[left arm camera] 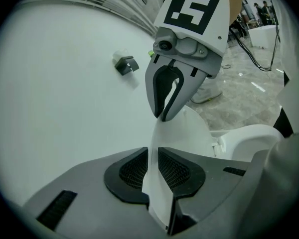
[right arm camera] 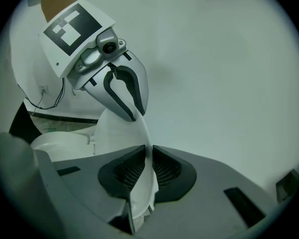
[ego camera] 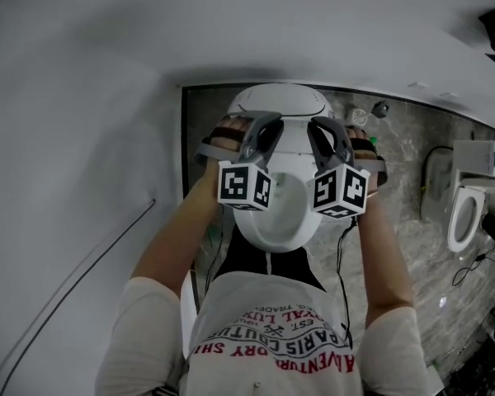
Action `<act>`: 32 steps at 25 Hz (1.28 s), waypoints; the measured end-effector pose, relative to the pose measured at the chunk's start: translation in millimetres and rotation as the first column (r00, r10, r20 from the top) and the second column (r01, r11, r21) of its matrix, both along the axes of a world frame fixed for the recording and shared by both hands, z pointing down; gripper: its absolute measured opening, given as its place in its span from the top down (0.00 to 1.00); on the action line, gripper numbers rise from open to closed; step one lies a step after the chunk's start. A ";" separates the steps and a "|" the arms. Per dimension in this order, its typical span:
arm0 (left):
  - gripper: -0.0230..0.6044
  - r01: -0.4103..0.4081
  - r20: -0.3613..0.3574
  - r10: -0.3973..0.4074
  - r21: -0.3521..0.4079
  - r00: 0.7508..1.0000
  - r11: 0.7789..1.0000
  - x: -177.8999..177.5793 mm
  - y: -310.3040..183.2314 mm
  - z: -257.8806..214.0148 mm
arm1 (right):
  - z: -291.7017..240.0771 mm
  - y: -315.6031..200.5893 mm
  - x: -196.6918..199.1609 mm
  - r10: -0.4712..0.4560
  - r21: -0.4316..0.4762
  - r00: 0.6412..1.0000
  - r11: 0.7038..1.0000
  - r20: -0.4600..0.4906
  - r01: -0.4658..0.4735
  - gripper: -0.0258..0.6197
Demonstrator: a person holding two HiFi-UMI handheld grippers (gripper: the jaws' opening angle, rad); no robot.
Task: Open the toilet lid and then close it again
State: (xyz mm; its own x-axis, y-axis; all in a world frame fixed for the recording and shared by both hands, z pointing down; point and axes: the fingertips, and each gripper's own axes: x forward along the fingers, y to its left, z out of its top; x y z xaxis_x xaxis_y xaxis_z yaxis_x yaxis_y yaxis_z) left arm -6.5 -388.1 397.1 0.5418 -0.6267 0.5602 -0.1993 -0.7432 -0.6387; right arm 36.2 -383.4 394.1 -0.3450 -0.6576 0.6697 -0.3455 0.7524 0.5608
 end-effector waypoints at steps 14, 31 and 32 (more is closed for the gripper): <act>0.85 -0.033 -0.036 0.032 -0.019 0.999 0.999 -1.9 -22.1 8.7 | 7.3 -25.5 0.5 0.102 -0.098 0.993 0.991 0.062 -0.096 0.91; 0.95 0.161 -0.355 -0.149 0.005 0.923 0.987 -28.3 37.9 -132.0 | -116.9 42.7 17.1 0.205 0.003 0.934 0.977 0.291 -0.215 0.91; 0.95 0.180 -0.396 -0.171 -0.014 0.902 0.984 -31.1 45.7 -142.6 | -127.0 50.0 17.2 0.217 0.012 0.921 0.972 0.325 -0.234 0.91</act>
